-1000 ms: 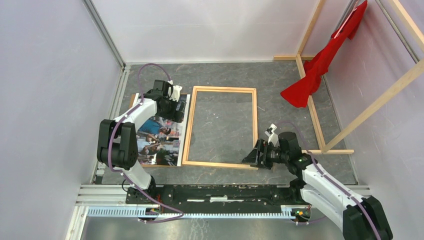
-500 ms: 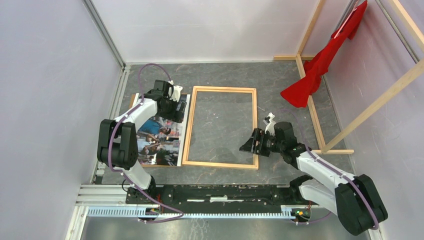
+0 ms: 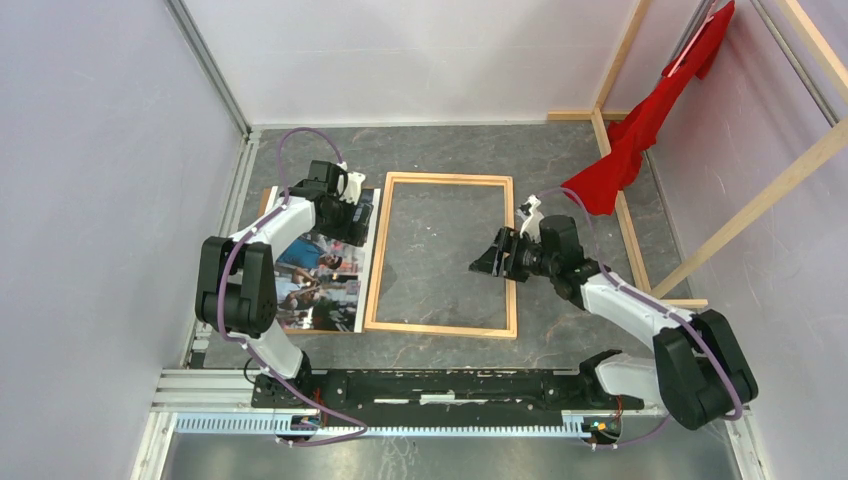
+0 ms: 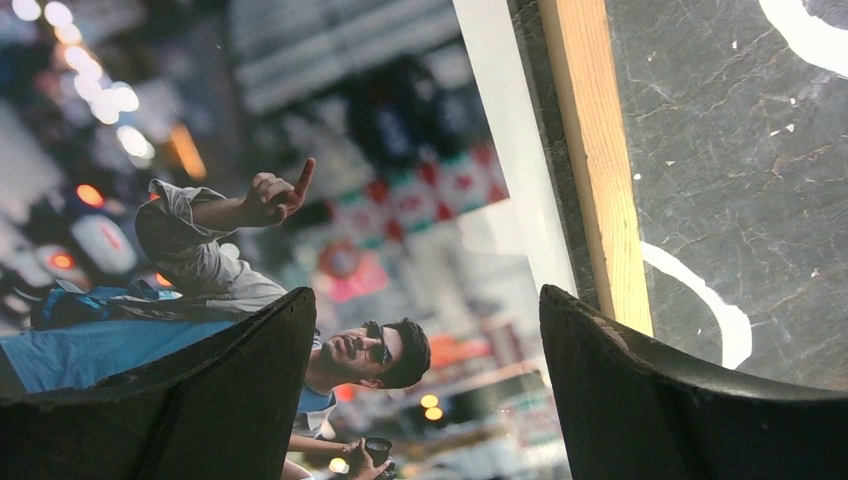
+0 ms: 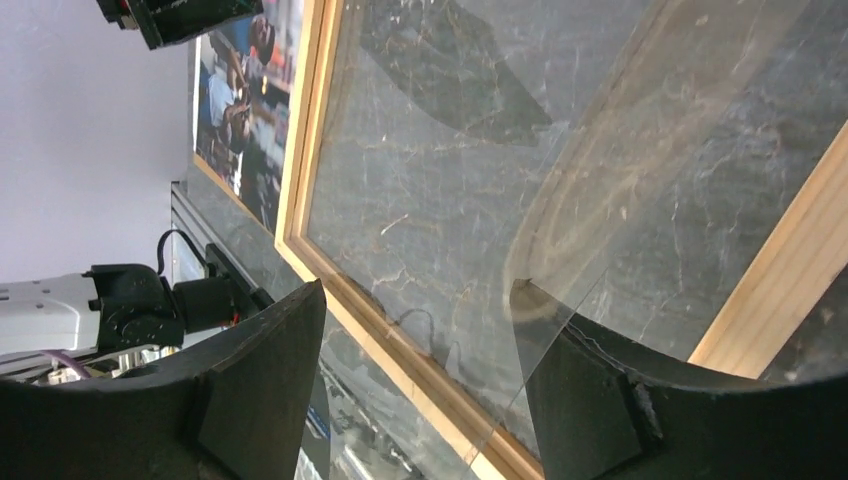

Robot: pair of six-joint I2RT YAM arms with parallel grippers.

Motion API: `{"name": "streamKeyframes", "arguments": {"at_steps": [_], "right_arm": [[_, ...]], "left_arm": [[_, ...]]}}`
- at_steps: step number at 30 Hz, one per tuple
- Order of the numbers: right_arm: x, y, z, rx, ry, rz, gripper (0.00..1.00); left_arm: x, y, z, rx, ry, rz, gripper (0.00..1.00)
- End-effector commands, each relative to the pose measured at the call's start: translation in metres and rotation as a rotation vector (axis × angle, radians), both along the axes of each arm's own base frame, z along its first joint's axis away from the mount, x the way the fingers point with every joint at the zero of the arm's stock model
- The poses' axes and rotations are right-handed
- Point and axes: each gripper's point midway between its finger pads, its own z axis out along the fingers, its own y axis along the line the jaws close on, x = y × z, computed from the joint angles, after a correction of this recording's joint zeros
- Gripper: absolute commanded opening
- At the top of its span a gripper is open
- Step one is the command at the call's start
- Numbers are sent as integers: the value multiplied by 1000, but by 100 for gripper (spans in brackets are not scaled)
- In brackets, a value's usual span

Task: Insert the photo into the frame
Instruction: Place the photo frame item in the photo frame.

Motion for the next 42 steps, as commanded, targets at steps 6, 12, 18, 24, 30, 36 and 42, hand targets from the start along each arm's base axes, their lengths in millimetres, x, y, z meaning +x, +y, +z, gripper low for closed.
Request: {"name": "streamKeyframes", "arguments": {"at_steps": [6, 12, 18, 24, 30, 36, 42], "right_arm": [[21, -15, -23, -92, 27, -14, 73], [29, -23, -23, -94, 5, -47, 73], [46, -31, -21, -93, -19, -94, 65], [56, -26, -20, -59, -32, -92, 61], [68, -19, -18, -19, -40, -71, 62], [81, -15, -16, -35, -55, -37, 67], [93, -14, -2, -71, -108, -6, 69]], "left_arm": [[11, 0, 8, 15, -52, -16, 88], [11, -2, 8, 15, -50, -21, 88], [11, -3, 7, 15, -49, -25, 88], [11, -4, 7, 19, -49, -29, 88], [11, -3, 5, 20, -46, -30, 88], [10, -5, 4, 18, -41, -35, 88], [10, -5, 4, 18, -40, -37, 88]]}}
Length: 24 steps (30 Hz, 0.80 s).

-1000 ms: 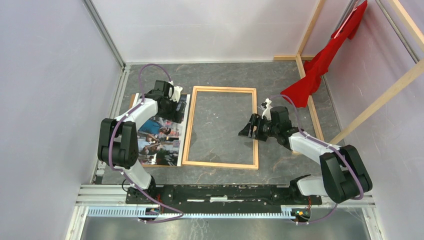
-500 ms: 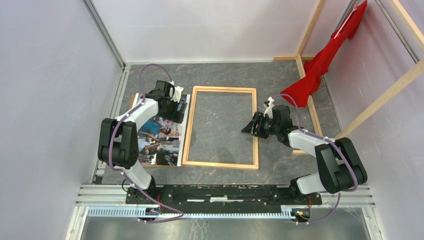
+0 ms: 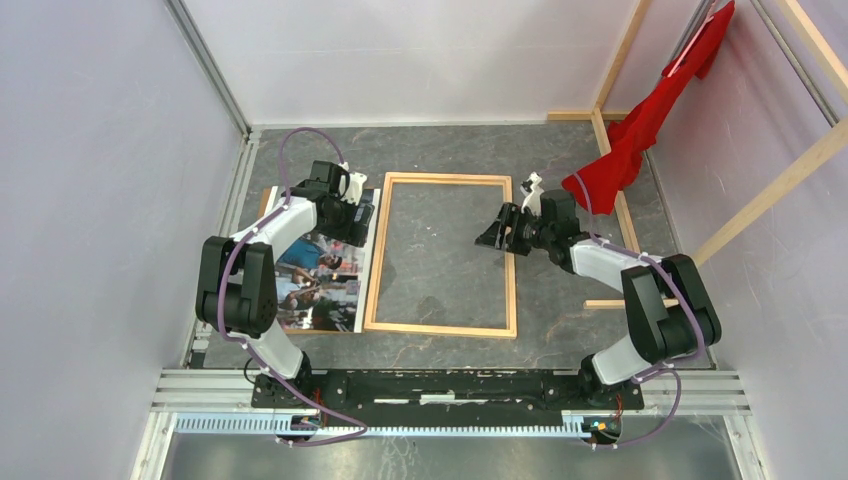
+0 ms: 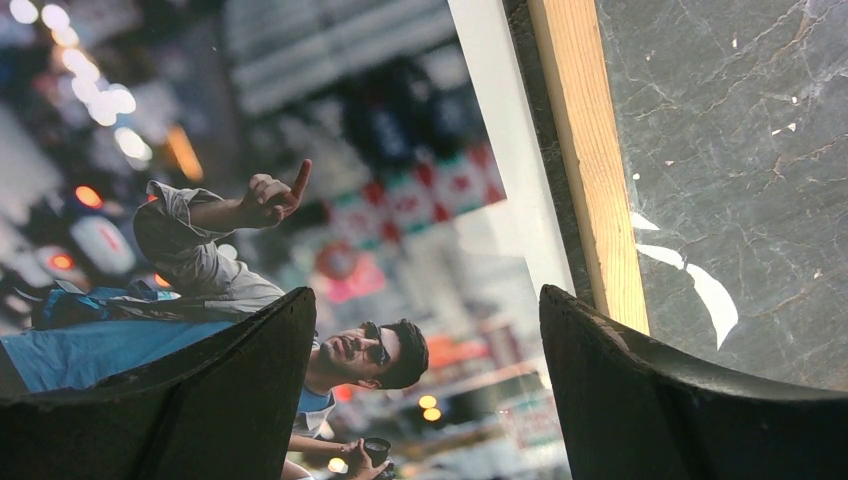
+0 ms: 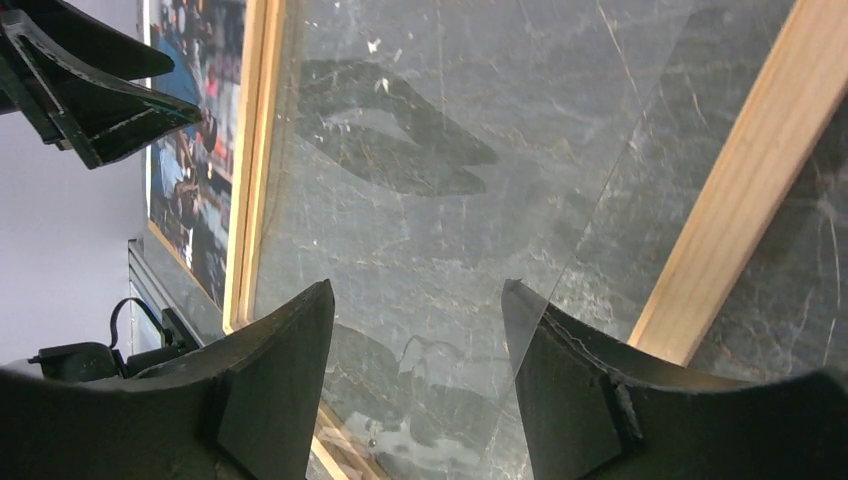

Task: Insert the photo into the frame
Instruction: Place the photo frame item in the photo frame.

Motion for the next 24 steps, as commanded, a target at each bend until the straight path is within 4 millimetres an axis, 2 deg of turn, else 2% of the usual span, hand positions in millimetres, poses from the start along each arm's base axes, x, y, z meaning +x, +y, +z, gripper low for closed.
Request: {"name": "streamKeyframes", "arguments": {"at_steps": [1, 3, 4, 7, 9, 14, 18, 24], "right_arm": [[16, 5, 25, -9, -97, 58, 69], [15, 6, 29, -7, -110, 64, 65], [15, 6, 29, -7, -116, 63, 58], [15, 7, 30, 2, -115, 66, 19], [15, 10, 34, 26, -124, 68, 7], [14, 17, 67, 110, -245, 90, 1], [11, 25, 92, 185, -291, 130, 0], [13, 28, 100, 217, -277, 114, 0]], "left_arm": [[11, -3, 4, 5, -38, -32, 88], [11, -3, 4, 5, -39, -32, 88], [10, -3, 3, 4, -36, -33, 88], [10, -5, 3, 1, -33, -33, 88], [11, -6, 1, -1, -28, -34, 88], [12, -7, -2, -2, -19, -35, 88], [12, -8, -6, -5, -8, -36, 88], [12, -7, -9, 0, -9, -33, 88]]}}
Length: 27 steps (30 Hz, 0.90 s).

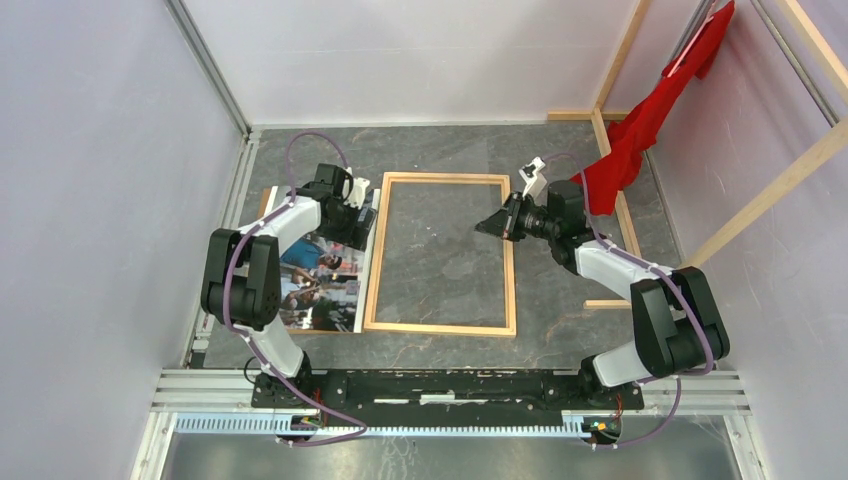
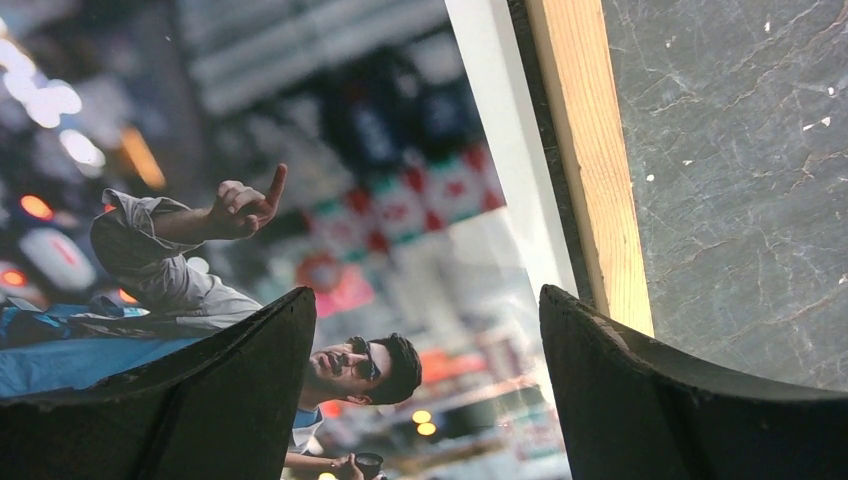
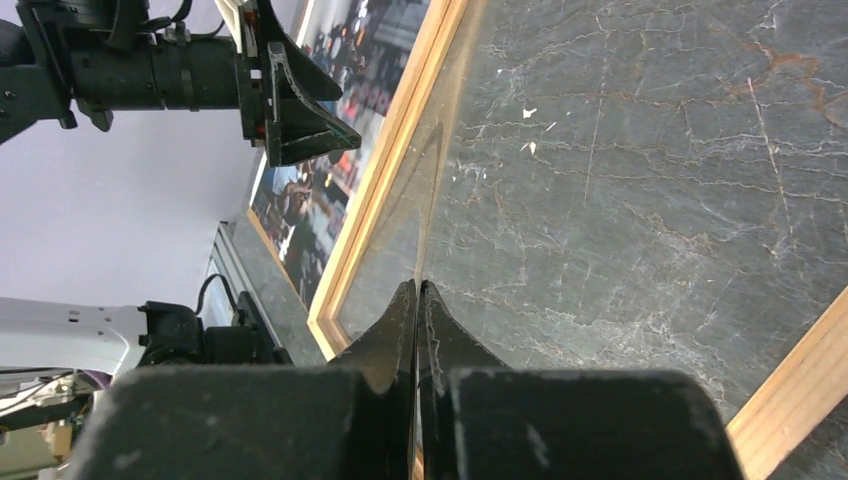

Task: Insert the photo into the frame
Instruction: Place the photo frame item in the photo frame.

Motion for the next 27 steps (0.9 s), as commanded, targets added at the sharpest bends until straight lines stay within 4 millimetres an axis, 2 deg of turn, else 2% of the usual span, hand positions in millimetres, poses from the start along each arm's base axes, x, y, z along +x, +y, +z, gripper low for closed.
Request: {"name": "streamKeyframes", "arguments": {"at_steps": [1, 5, 10, 21, 27], "right_arm": [[7, 6, 30, 60, -81, 5, 0], [13, 6, 28, 72, -54, -17, 0], [12, 11, 36, 134, -39, 0, 0], [2, 18, 80, 306, -53, 12, 0], [2, 18, 70, 319, 10, -8, 0]], "left_arm": [[16, -5, 7, -7, -53, -27, 88], [16, -6, 7, -12, -53, -30, 88], [15, -8, 4, -14, -49, -34, 88], [17, -10, 2, -15, -47, -31, 88], [17, -10, 5, -20, -55, -32, 88]]}}
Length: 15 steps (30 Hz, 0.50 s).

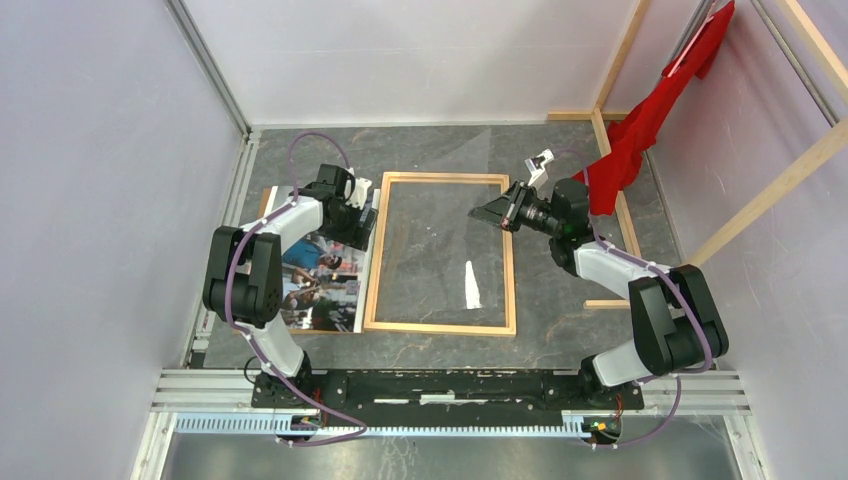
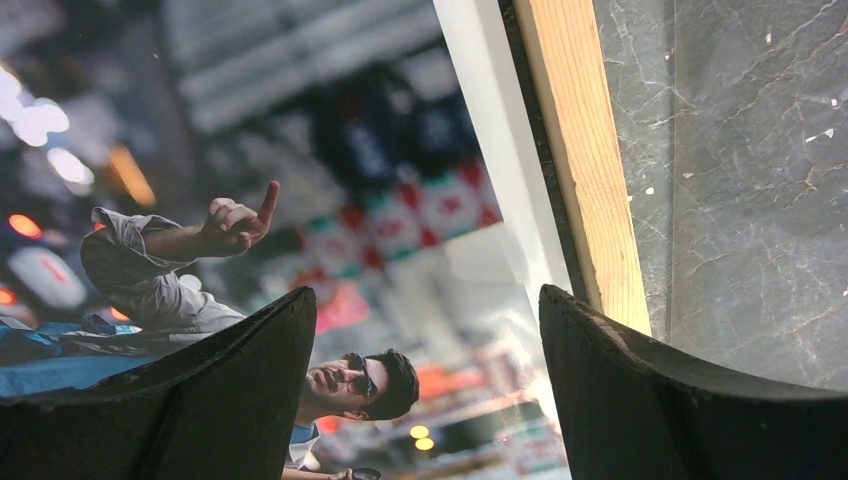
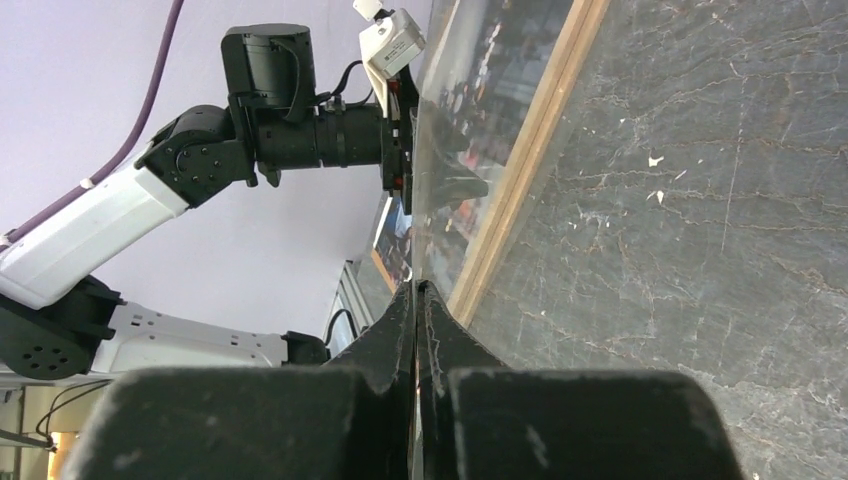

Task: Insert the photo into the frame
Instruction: Place the photo frame item in the photo frame.

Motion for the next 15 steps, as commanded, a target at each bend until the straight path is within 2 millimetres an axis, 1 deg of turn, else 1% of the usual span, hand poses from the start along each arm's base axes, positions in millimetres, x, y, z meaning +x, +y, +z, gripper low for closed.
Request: {"name": "streamKeyframes", "arguments": {"at_steps": [1, 6, 10, 15], "right_arm": [[-3, 2, 21, 79, -31, 2, 0], [-4, 4, 27, 107, -37, 18, 0], [-4, 6, 36, 141, -40, 29, 0], [-4, 8, 44, 171, -41, 37, 0]], "left_arm": [[15, -7, 11, -20, -59, -25, 88], [13, -7, 9, -22, -52, -27, 88], [14, -7, 9, -21, -55, -23, 87], [15, -8, 10, -28, -60, -16, 83]]}}
